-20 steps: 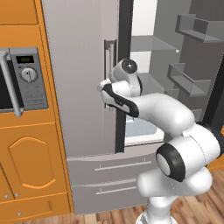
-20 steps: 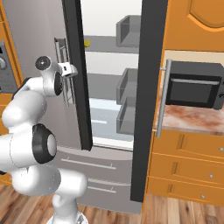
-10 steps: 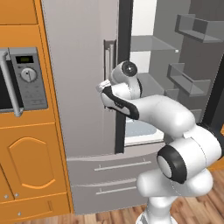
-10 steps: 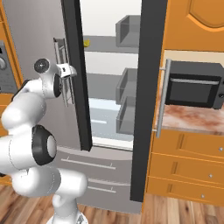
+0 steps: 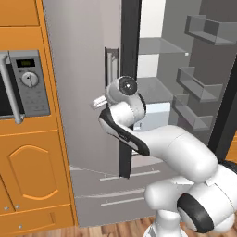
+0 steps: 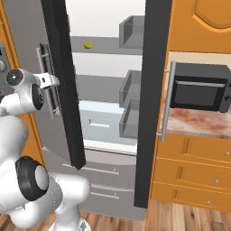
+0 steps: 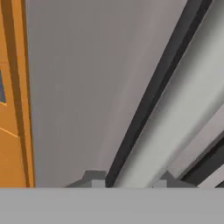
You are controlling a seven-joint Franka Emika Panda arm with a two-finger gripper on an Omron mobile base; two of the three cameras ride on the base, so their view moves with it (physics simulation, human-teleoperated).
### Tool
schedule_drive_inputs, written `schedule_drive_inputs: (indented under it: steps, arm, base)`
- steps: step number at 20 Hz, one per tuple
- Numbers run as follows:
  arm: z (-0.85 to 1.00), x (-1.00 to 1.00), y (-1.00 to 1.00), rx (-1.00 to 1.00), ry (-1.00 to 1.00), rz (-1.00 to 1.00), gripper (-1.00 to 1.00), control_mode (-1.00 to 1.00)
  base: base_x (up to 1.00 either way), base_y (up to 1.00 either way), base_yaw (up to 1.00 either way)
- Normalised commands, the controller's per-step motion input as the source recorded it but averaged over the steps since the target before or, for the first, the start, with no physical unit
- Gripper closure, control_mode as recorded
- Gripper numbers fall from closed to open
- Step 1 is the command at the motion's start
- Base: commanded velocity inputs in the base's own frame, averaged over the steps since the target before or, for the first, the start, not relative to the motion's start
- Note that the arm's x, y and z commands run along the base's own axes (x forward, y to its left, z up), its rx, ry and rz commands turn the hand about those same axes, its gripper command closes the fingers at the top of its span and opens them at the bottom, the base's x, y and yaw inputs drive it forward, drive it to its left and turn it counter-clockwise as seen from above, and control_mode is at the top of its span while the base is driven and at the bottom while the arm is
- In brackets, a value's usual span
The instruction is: There is a bowl on the dining counter. Grab a lemon wedge from the fridge and place it in the bowl. Then get the liquor bottle and glass cup from the cabinet and place them next to the bowl.
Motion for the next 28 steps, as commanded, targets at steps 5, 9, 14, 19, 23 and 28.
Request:
schedule_drive_inputs:
  steps: [5, 9, 14, 19, 23, 28]
  arm:
    - [0.00, -1.00, 0.98, -0.01, 0.00, 0.02, 1.00, -1.00]
    - [0.05, -0.99, 0.45, 0.00, 0.01, 0.02, -1.00, -1.00]
    - [0.11, -0.65, -0.78, 0.00, 0.00, 0.00, -1.00, -1.00]
    - [0.47, -0.19, -1.00, 0.09, 0.00, -0.03, -1.00, -1.00]
    - [0.75, 0.52, -1.00, 0.19, 0.00, -0.09, -1.00, -1.00]
    - [0.68, 0.98, -0.69, 0.22, 0.00, -0.08, -1.00, -1.00]
  base:
    - [0.00, 0.00, 0.00]
    - [0.00, 0.00, 0.00]
    - [0.00, 0.00, 0.00]
    - [0.00, 0.00, 0.00]
    - [0.00, 0.00, 0.00]
    - [0.00, 0.00, 0.00]
